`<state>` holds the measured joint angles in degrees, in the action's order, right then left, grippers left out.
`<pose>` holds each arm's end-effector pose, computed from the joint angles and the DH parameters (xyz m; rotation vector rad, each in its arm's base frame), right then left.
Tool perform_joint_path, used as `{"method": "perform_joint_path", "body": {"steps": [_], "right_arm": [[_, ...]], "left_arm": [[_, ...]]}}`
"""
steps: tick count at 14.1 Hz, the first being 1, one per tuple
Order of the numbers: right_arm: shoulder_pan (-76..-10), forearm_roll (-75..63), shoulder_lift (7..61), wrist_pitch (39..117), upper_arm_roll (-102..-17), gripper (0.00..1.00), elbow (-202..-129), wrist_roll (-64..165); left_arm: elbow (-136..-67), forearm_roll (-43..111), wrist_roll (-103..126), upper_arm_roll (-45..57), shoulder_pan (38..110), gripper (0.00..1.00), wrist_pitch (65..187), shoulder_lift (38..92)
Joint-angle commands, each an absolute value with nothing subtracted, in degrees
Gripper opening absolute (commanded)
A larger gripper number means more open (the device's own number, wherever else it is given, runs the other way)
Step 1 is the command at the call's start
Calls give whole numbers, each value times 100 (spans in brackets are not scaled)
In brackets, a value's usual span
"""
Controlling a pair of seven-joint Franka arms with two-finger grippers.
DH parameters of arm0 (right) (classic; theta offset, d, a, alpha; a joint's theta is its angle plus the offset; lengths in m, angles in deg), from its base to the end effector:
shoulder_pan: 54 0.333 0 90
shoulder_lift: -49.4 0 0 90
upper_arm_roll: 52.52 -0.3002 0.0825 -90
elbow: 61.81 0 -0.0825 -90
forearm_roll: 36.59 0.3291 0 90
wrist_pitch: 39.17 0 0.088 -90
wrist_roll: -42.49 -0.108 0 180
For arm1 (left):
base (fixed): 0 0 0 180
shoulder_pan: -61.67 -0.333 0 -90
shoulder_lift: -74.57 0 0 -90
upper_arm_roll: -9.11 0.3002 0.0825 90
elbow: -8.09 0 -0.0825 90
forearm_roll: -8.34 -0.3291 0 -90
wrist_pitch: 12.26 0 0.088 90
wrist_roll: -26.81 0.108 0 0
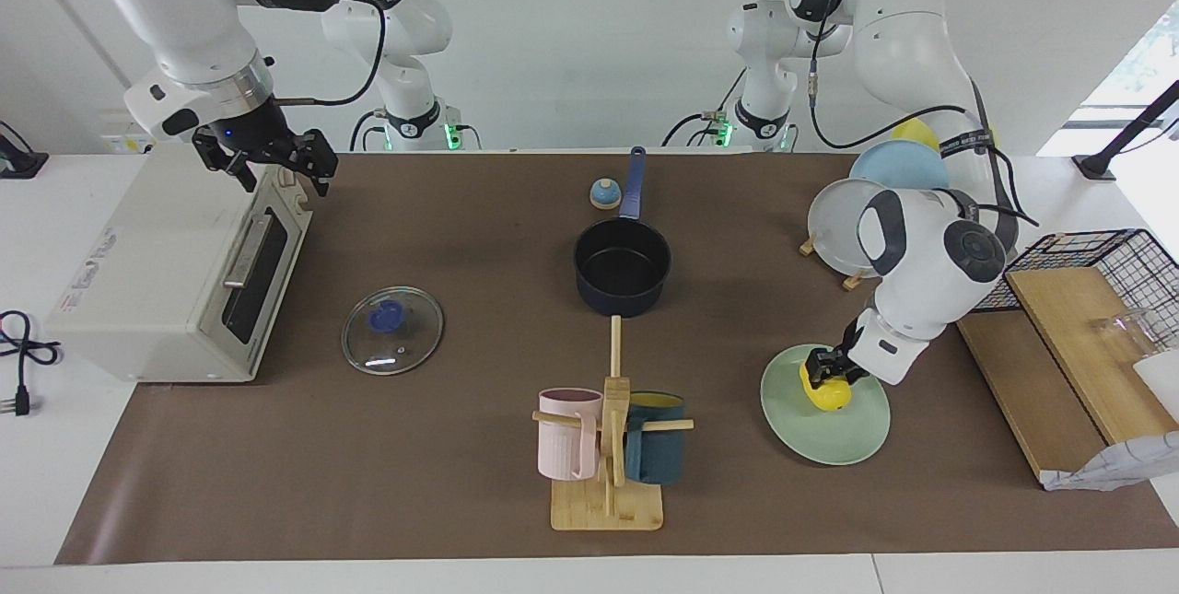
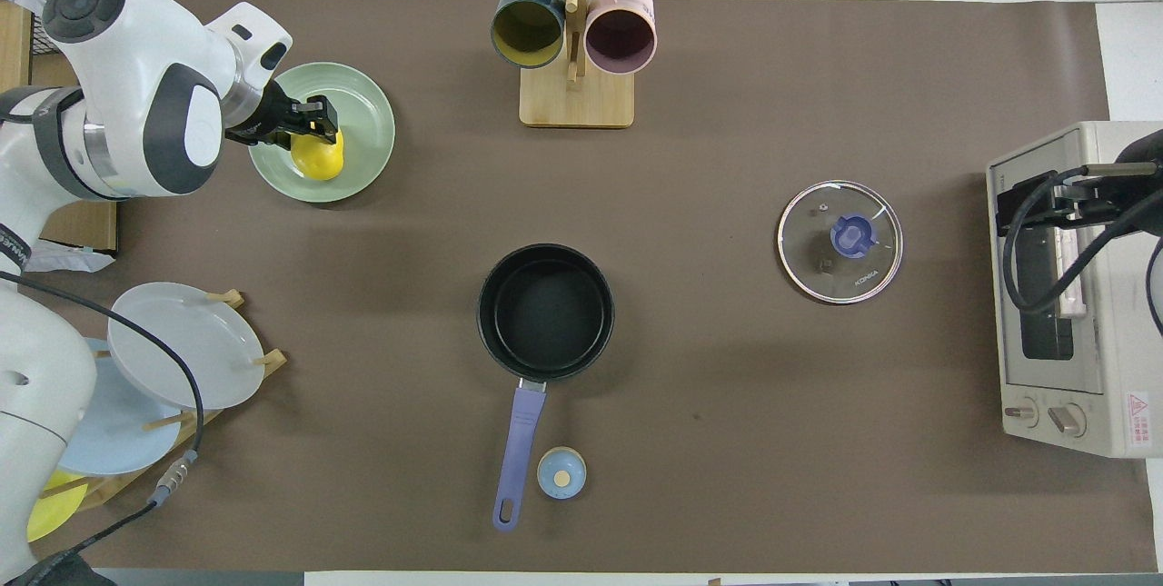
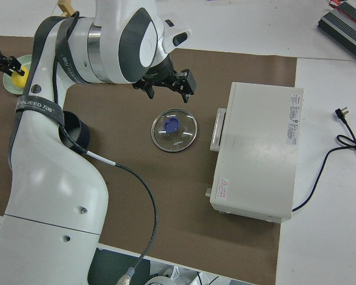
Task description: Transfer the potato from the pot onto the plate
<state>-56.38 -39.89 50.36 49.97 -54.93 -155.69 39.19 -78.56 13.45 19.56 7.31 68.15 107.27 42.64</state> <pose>0.4910 -0.0059 0.5868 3.0786 -0.0863 -0.0990 0.6402 -0.0943 0.3530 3.0453 0.0461 0.0057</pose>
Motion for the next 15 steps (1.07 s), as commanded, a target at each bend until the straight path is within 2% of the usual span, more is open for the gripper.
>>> {"method": "perform_joint_path", "body": {"steps": [1, 2, 3, 5, 8, 15], "right_arm": [[-5699, -3878, 5116, 4995, -5516, 100, -15656, 3862], [-5699, -3878, 5116, 4995, -5516, 100, -15656, 3862], [-5699, -3878, 5116, 4995, -5516, 100, -15656, 3862], [-5699, -3869, 5116, 5004, -5516, 100, -15656, 3862], [-5690, -3878, 5116, 4995, -5516, 100, -15656, 3862], [-5699, -3878, 5116, 4995, -5516, 100, -15656, 3862]], "left_arm": [[-8225, 1212, 1977, 727, 6826, 0, 11025, 4398], [-8217, 1160, 1986, 727, 6826, 23, 11035, 4399], [-8183, 1020, 1960, 727, 6878, 99, 10983, 4407], [-8069, 984, 1960, 735, 6827, 100, 10921, 4582], [-8024, 1001, 1890, 805, 6809, 100, 10405, 5266], [-8199, 984, 1969, 1017, 6800, 100, 7708, 7367]]}}
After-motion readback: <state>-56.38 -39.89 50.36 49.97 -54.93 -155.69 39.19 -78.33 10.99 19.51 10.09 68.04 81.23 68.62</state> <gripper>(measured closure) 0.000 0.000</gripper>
